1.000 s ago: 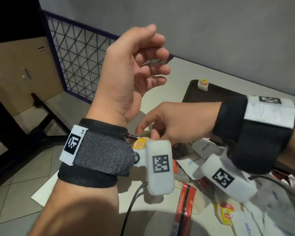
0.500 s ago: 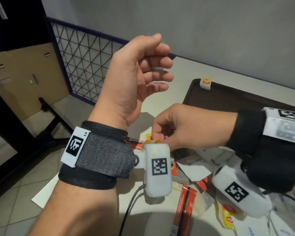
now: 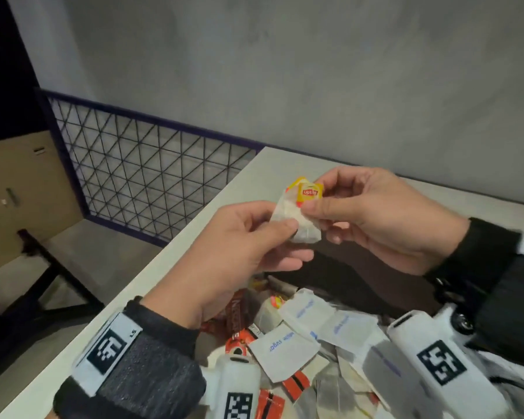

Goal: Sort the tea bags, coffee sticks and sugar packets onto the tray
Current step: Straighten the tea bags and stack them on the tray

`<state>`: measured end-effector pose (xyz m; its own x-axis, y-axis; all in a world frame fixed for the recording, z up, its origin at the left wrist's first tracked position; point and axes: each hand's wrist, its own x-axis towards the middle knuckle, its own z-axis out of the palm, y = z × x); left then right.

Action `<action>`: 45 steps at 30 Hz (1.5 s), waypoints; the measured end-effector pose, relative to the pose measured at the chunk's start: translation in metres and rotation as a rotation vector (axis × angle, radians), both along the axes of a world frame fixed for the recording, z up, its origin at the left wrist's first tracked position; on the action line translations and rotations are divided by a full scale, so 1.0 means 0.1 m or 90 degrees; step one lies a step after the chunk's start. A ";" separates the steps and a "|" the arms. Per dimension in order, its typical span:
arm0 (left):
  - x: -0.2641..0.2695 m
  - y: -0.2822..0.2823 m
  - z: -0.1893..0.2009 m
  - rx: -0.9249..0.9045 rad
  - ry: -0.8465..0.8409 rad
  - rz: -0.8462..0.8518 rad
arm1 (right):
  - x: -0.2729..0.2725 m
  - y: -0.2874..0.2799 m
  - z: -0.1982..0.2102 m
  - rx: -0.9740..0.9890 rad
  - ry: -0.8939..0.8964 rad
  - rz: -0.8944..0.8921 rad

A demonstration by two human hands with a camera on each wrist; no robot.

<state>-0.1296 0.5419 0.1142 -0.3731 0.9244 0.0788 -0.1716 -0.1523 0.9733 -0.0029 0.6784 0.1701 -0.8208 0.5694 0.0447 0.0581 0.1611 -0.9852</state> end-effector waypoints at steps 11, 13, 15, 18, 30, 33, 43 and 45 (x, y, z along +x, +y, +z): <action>-0.02 0.04 -0.07 0.019 0.004 0.018 | 0.11 -0.03 -0.02 0.090 0.015 0.011; -0.03 0.05 -0.08 0.031 -0.003 0.028 | 0.13 -0.03 -0.04 0.078 0.019 0.009; -0.04 0.05 -0.08 0.044 -0.031 0.054 | 0.15 -0.03 -0.05 0.064 0.021 0.003; -0.06 0.05 -0.06 0.059 -0.064 0.084 | 0.21 -0.05 -0.04 0.046 0.030 0.010; 0.02 0.01 -0.01 0.042 -0.012 0.009 | 0.02 -0.16 0.00 0.028 0.071 -0.049; 0.02 0.00 -0.02 0.043 0.020 0.018 | 0.04 -0.14 0.04 0.034 0.022 -0.027; -0.03 0.03 -0.02 -0.052 0.002 0.084 | -0.49 0.77 0.37 0.188 -0.222 0.013; -0.05 0.01 0.00 -0.054 0.003 0.089 | -0.67 1.07 0.20 0.211 -0.294 -0.012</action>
<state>-0.1342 0.5431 0.1139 -0.4983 0.8670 0.0043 -0.1495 -0.0908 0.9846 -0.0695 0.7850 0.1898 -0.7877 0.6005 -0.1373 0.4762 0.4523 -0.7541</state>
